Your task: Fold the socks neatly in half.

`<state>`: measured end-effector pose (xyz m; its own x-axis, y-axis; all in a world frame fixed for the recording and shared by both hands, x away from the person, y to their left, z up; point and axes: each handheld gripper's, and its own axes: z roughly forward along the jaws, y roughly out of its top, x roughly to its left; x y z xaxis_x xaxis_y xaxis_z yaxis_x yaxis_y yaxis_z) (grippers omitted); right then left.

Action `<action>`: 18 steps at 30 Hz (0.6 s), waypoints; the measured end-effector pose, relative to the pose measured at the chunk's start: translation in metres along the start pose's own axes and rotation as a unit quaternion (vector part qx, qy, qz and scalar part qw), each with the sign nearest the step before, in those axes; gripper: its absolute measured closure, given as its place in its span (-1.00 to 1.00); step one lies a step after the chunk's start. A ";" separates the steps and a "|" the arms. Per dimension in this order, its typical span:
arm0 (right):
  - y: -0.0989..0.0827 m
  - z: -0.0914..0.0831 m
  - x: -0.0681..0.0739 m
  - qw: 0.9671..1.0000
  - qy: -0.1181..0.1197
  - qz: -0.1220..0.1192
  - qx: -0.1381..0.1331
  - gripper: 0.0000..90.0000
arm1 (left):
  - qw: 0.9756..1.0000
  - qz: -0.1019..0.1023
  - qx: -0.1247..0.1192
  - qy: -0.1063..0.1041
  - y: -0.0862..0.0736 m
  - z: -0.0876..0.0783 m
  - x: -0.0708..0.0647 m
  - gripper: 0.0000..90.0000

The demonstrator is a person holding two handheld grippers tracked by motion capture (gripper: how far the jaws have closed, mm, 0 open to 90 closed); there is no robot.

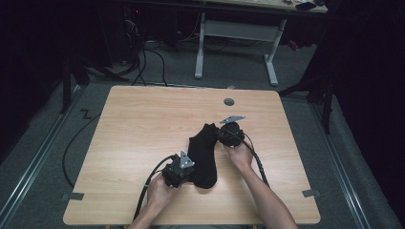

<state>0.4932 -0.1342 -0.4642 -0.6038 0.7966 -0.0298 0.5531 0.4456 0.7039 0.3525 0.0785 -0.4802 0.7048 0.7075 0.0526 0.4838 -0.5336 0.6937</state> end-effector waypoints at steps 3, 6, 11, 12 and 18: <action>0.005 -0.008 0.000 1.000 -0.002 -0.004 -0.008 0.84 | 1.000 -0.010 -0.021 -0.006 0.004 -0.009 0.002 0.95; 0.012 -0.016 0.000 1.000 -0.005 -0.012 -0.017 0.84 | 0.999 -0.023 -0.045 -0.016 0.009 -0.019 0.006 0.95; 0.019 -0.027 -0.001 0.999 -0.014 -0.020 -0.031 0.84 | 0.997 -0.036 -0.066 -0.024 0.014 -0.025 0.008 0.95; 0.020 -0.028 -0.001 0.999 -0.016 -0.021 -0.032 0.84 | 0.997 -0.037 -0.068 -0.027 0.015 -0.025 0.008 0.95; 0.026 -0.033 -0.007 0.999 -0.027 -0.022 -0.033 0.84 | 0.996 -0.027 -0.068 -0.044 0.020 -0.020 -0.004 0.95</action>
<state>0.4927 -0.1415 -0.4227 -0.5938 0.7986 -0.0987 0.4865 0.4540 0.7464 0.3488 0.0741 -0.4518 0.7248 0.6874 -0.0465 0.4525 -0.4241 0.7845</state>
